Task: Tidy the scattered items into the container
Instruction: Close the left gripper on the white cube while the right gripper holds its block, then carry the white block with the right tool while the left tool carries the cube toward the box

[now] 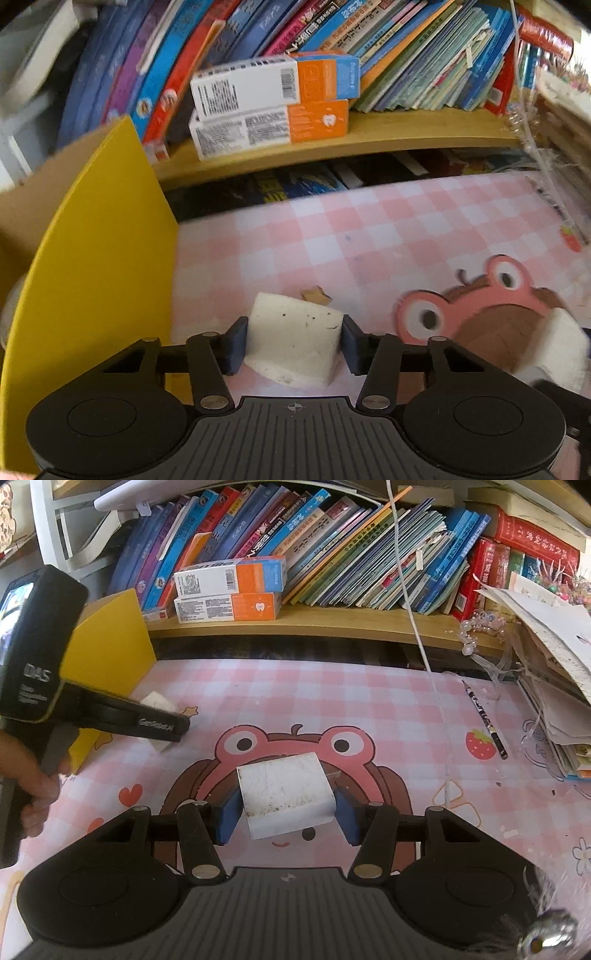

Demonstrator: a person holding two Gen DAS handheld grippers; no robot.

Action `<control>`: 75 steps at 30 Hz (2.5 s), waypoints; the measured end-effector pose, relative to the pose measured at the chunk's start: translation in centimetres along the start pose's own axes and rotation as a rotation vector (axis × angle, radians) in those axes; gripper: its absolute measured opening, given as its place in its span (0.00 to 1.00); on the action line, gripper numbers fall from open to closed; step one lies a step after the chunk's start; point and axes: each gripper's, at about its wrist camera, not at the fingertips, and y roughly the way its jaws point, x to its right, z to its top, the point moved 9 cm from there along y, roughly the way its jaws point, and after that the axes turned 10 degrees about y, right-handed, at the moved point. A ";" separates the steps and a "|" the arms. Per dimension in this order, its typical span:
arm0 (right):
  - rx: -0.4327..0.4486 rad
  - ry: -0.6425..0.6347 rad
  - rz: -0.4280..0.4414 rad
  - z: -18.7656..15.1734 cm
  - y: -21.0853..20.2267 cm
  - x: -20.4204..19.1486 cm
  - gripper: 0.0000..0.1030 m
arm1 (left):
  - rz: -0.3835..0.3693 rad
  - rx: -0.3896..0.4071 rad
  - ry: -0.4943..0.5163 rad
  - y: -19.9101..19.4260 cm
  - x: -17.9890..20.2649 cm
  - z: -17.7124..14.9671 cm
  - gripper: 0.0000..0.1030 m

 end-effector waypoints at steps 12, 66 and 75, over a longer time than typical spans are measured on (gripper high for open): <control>0.025 -0.005 -0.015 -0.7 -3.2 -0.2 0.50 | -0.071 0.108 0.115 -8.8 2.3 -2.0 0.45; 0.105 -0.160 0.084 -2.2 -11.7 -19.4 0.50 | 0.032 0.384 0.094 -27.3 -12.7 -10.2 0.44; 0.107 -0.208 0.103 -0.8 -11.6 -22.5 0.50 | 0.042 0.417 0.077 -27.8 -15.2 -10.0 0.44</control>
